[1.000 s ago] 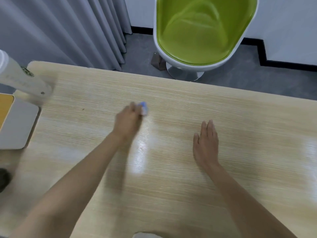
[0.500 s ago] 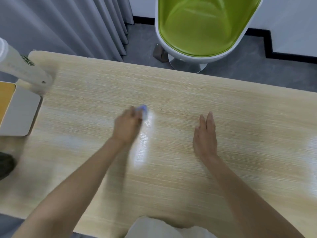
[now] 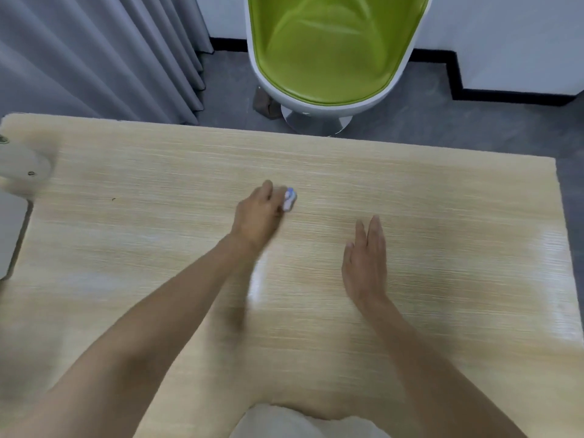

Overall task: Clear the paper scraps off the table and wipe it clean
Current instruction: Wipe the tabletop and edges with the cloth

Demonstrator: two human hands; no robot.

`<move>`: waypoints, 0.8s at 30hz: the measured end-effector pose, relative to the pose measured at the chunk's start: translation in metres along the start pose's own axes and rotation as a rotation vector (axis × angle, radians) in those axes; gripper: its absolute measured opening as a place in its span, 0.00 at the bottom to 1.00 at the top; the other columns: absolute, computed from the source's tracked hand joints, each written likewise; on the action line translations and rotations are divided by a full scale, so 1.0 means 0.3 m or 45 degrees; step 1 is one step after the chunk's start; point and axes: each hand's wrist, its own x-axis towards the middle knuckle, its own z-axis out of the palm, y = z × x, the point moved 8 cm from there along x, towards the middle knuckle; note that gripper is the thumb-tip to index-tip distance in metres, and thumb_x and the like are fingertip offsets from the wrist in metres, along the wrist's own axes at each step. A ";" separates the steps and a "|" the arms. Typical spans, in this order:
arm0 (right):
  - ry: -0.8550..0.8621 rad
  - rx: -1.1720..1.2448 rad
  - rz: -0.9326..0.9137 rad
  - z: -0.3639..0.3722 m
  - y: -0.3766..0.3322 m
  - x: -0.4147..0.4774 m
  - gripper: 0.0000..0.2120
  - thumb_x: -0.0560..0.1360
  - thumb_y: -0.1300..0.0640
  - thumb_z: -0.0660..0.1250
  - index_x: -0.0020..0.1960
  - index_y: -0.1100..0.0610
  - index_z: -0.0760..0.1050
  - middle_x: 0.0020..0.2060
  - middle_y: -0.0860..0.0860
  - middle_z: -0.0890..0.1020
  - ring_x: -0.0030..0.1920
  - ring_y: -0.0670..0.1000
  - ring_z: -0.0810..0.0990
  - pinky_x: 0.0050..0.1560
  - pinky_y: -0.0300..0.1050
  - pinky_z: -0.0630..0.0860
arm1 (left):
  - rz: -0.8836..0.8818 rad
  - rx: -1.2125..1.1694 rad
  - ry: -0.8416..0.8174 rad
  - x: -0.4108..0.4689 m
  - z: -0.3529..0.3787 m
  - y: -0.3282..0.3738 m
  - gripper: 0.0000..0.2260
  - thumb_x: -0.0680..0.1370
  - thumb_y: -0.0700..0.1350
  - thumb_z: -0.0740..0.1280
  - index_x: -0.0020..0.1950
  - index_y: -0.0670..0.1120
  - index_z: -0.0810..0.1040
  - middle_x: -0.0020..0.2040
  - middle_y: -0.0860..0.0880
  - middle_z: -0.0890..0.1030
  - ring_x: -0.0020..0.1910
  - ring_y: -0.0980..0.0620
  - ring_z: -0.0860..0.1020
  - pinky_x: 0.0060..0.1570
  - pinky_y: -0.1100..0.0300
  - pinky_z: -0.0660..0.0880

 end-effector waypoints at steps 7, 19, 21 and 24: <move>0.059 0.022 0.087 -0.024 0.073 -0.028 0.23 0.81 0.60 0.54 0.75 0.63 0.57 0.76 0.61 0.54 0.77 0.57 0.51 0.76 0.49 0.50 | -0.450 -0.096 -0.053 0.405 0.101 0.063 0.12 0.77 0.37 0.59 0.59 0.41 0.73 0.56 0.40 0.72 0.49 0.40 0.75 0.38 0.53 0.63; 0.116 0.069 0.138 -0.042 0.171 -0.147 0.22 0.79 0.62 0.54 0.73 0.65 0.61 0.74 0.63 0.59 0.75 0.59 0.57 0.75 0.50 0.54 | 0.249 -0.298 -0.372 0.220 0.170 0.350 0.20 0.72 0.32 0.61 0.61 0.45 0.79 0.50 0.44 0.75 0.48 0.42 0.75 0.37 0.57 0.66; 0.078 0.083 0.135 -0.037 0.171 -0.176 0.23 0.80 0.63 0.54 0.74 0.64 0.59 0.75 0.61 0.57 0.76 0.57 0.55 0.75 0.49 0.53 | 0.262 -0.323 -0.402 0.146 0.159 0.358 0.21 0.72 0.31 0.61 0.62 0.46 0.79 0.51 0.44 0.76 0.48 0.42 0.76 0.38 0.56 0.69; 0.028 0.084 0.084 -0.023 0.161 -0.226 0.24 0.80 0.62 0.53 0.75 0.63 0.56 0.76 0.60 0.54 0.76 0.56 0.52 0.76 0.47 0.49 | 0.253 -0.356 -0.452 0.034 0.151 0.362 0.22 0.72 0.30 0.61 0.63 0.45 0.79 0.52 0.43 0.77 0.49 0.41 0.77 0.41 0.55 0.71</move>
